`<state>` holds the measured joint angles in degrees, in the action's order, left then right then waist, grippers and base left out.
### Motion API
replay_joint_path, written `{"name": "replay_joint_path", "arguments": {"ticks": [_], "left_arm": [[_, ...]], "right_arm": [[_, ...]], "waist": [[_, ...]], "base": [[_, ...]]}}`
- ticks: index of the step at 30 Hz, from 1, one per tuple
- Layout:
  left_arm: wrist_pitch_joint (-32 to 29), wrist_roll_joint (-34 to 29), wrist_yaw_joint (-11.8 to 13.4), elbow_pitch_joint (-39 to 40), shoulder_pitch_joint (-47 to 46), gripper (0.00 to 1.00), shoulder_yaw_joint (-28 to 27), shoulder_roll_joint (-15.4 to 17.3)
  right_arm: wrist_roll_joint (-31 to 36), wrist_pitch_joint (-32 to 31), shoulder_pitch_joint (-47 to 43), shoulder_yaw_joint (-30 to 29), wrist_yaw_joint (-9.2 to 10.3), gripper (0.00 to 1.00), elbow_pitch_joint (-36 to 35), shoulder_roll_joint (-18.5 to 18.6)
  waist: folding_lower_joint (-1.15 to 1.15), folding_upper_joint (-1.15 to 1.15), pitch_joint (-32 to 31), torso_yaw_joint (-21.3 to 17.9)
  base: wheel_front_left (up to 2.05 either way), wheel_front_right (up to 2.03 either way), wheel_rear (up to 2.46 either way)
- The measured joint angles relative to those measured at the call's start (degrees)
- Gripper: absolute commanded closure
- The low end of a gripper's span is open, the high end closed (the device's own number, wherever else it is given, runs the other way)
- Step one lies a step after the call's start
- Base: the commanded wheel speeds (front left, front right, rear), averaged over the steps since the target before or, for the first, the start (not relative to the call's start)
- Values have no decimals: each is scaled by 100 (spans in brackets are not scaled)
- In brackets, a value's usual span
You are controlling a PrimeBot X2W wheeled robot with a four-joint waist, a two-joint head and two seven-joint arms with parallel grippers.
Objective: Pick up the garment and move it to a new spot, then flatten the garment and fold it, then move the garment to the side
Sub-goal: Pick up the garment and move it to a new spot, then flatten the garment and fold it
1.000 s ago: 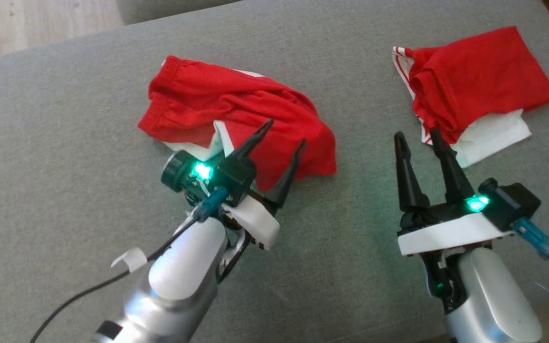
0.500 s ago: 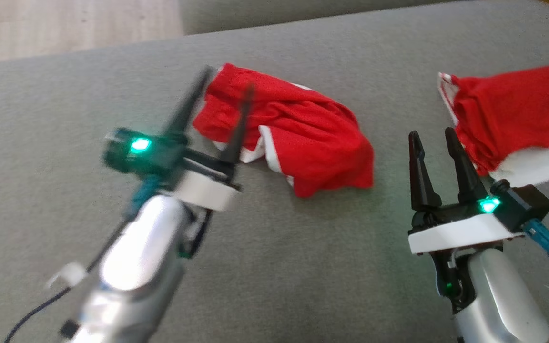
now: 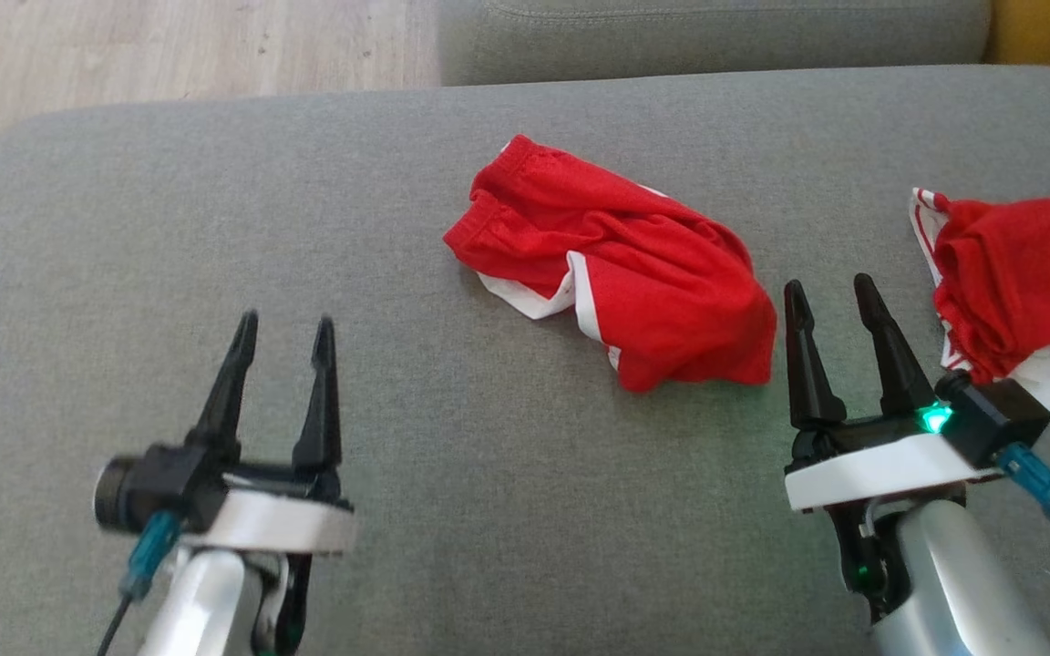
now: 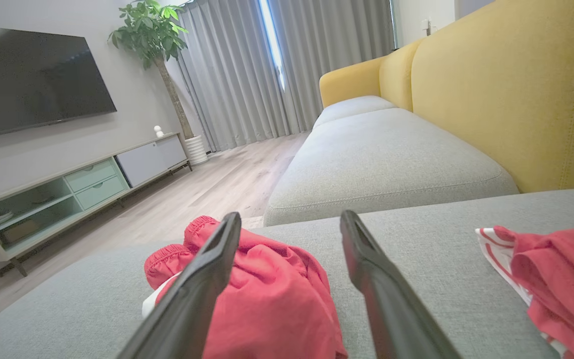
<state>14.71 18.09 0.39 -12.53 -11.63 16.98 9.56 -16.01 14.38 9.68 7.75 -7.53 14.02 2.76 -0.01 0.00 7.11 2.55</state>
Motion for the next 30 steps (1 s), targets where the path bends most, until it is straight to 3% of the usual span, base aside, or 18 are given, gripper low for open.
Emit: {"name": "replay_joint_path", "arguments": {"ticks": [7, 16, 30], "left_arm": [[0, -280, -347, 11, 363, 0, -345, -377], [0, -414, -552, 8, 336, 0, -599, -553], [0, -464, -695, -122, 125, 0, -605, -668]], "right_arm": [[57, 0, -1, 7, 0, 0, 63, 0], [149, 0, 1, 125, 0, 0, 74, 1], [721, -485, 526, 1160, 0, 0, 681, 4]], "waist": [[0, 0, -48, 39], [1, 0, 1, 103], [1, 0, 302, 477]], "base": [[0, 0, 0], [0, 0, 0], [0, 0, 0]]}}
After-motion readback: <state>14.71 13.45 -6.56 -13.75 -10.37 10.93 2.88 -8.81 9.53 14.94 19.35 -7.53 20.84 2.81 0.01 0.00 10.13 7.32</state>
